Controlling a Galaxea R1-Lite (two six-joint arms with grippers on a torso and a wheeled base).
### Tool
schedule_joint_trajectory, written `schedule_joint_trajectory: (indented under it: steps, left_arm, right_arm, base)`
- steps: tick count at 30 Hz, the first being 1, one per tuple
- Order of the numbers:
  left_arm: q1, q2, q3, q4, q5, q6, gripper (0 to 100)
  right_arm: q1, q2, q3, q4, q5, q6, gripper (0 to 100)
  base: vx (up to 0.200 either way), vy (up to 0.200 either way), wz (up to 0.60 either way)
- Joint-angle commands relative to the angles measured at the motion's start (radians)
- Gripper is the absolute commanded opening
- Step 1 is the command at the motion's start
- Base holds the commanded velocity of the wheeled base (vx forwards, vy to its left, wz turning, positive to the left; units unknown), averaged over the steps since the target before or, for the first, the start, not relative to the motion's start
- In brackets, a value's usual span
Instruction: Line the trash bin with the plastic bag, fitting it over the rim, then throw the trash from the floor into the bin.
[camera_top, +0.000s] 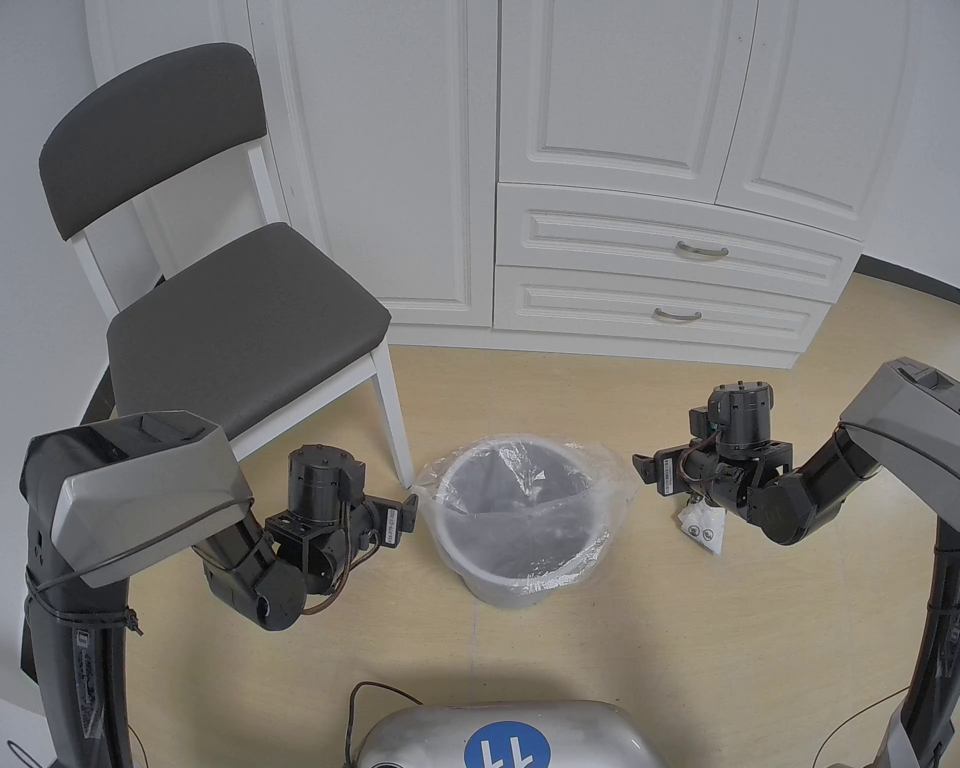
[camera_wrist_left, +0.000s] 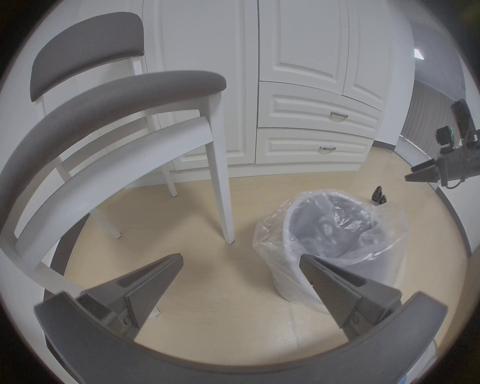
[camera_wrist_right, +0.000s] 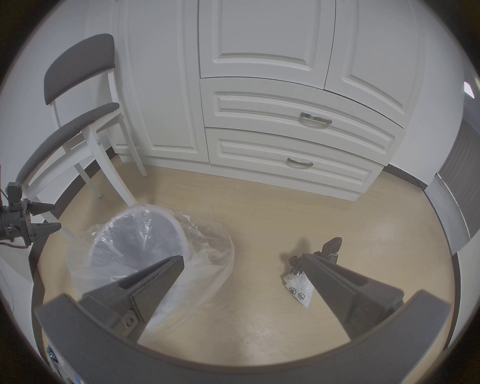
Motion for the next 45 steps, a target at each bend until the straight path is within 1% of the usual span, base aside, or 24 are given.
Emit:
schedule_joint_trajectory:
  steps: [1, 3, 6, 7, 8, 9, 12, 14, 15, 16, 17, 18, 19, 20, 21, 23, 27, 29, 30, 33, 36, 38, 40, 45]
  left_arm:
    - [-0.019, -0.065, 0.082, -0.046, 0.001, -0.009, 100]
    - [-0.022, -0.088, 0.110, -0.062, 0.001, -0.014, 100]
    - [-0.031, -0.120, 0.162, -0.091, 0.001, -0.038, 100]
    - [-0.037, -0.137, 0.193, -0.111, 0.002, -0.049, 100]
    - [-0.037, -0.141, 0.200, -0.117, 0.004, -0.050, 100]
    - [-0.037, -0.160, 0.235, -0.145, 0.005, -0.050, 100]
    - [-0.037, -0.184, 0.288, -0.200, 0.008, -0.050, 100]
    - [-0.037, -0.192, 0.318, -0.243, 0.010, -0.052, 100]
    - [-0.037, -0.192, 0.318, -0.243, 0.010, -0.052, 100]
    - [-0.035, -0.190, 0.332, -0.275, 0.011, -0.052, 100]
    - [-0.034, -0.187, 0.335, -0.286, 0.011, -0.052, 100]
    - [-0.029, -0.186, 0.337, -0.299, 0.010, -0.054, 100]
    - [-0.029, -0.186, 0.337, -0.299, 0.010, -0.054, 100]
    - [-0.025, -0.180, 0.337, -0.312, 0.010, -0.058, 100]
    - [-0.025, -0.181, 0.340, -0.318, 0.010, -0.072, 100]
    - [-0.026, -0.190, 0.347, -0.326, 0.011, -0.107, 100]
    - [-0.025, -0.213, 0.374, -0.336, 0.008, -0.138, 100]
    - [-0.025, -0.220, 0.377, -0.339, 0.005, -0.143, 100]
    - [-0.025, -0.220, 0.377, -0.339, 0.005, -0.143, 100]
    - [-0.028, -0.221, 0.377, -0.341, 0.005, -0.143, 100]
    - [-0.028, -0.221, 0.377, -0.341, 0.005, -0.141, 100]
    - [-0.028, -0.227, 0.378, -0.342, 0.005, -0.143, 100]
    - [-0.028, -0.249, 0.383, -0.341, 0.005, -0.141, 100]
    - [-0.031, -0.272, 0.389, -0.341, 0.005, -0.139, 100]
  right_arm:
    - [0.033, -0.031, 0.004, 0.017, -0.009, 0.010, 100]
    - [0.048, -0.028, -0.013, 0.048, -0.010, 0.039, 100]
    - [0.085, -0.025, -0.066, 0.129, -0.024, 0.120, 100]
    - [0.103, -0.020, -0.121, 0.203, -0.035, 0.185, 100]
    - [0.108, -0.019, -0.137, 0.223, -0.038, 0.205, 100]
    - [0.130, -0.007, -0.223, 0.330, -0.049, 0.306, 100]
    - [0.162, 0.046, -0.425, 0.580, -0.056, 0.510, 100]
    - [0.171, 0.112, -0.606, 0.789, -0.058, 0.639, 100]
    - [0.171, 0.112, -0.606, 0.789, -0.058, 0.639, 100]
    - [0.172, 0.178, -0.750, 0.953, -0.058, 0.714, 100]
    - [0.172, 0.201, -0.796, 1.005, -0.058, 0.734, 100]
    - [0.172, 0.248, -0.893, 1.115, -0.059, 0.768, 100]
    - [0.172, 0.248, -0.893, 1.115, -0.059, 0.768, 100]
    - [0.172, 0.291, -0.982, 1.238, -0.058, 0.787, 100]
    - [0.171, 0.313, -0.988, 1.319, -0.058, 0.789, 100]
    - [0.172, 0.316, -0.988, 1.372, -0.050, 0.783, 100]
    - [0.174, 0.311, -0.988, 1.387, -0.050, 0.774, 100]
    - [0.176, 0.280, -0.964, 1.384, -0.058, 0.737, 100]
    - [0.176, 0.280, -0.964, 1.384, -0.058, 0.737, 100]
    - [0.186, 0.202, -0.818, 1.367, -0.056, 0.665, 100]
    - [0.192, 0.147, -0.701, 1.307, -0.056, 0.602, 100]
    - [0.200, 0.098, -0.579, 1.227, -0.056, 0.540, 100]
    - [0.205, 0.035, -0.407, 1.100, -0.056, 0.430, 100]
    - [0.209, -0.066, -0.134, 0.842, -0.061, 0.249, 100]
  base:
    - [0.000, 0.000, 0.00]
    - [0.000, 0.000, 0.00]
    - [0.000, 0.000, 0.00]
    - [0.000, 0.000, 0.00]
    - [0.000, 0.000, 0.00]
    - [0.000, 0.000, 0.00]
    - [0.000, 0.000, 0.00]
    - [0.000, 0.000, 0.00]
    - [0.000, 0.000, 0.00]
    - [0.000, 0.000, 0.00]
    - [0.000, 0.000, 0.00]
    - [0.000, 0.000, 0.00]
    - [0.000, 0.000, 0.00]
    - [0.000, 0.000, 0.00]
    - [0.000, 0.000, 0.00]
    - [0.000, 0.000, 0.00]
    - [0.000, 0.000, 0.00]
    - [0.000, 0.000, 0.00]
    - [0.000, 0.000, 0.00]
    - [0.000, 0.000, 0.00]
    - [0.000, 0.000, 0.00]
    - [0.000, 0.000, 0.00]
    - [0.000, 0.000, 0.00]
    - [0.000, 0.000, 0.00]
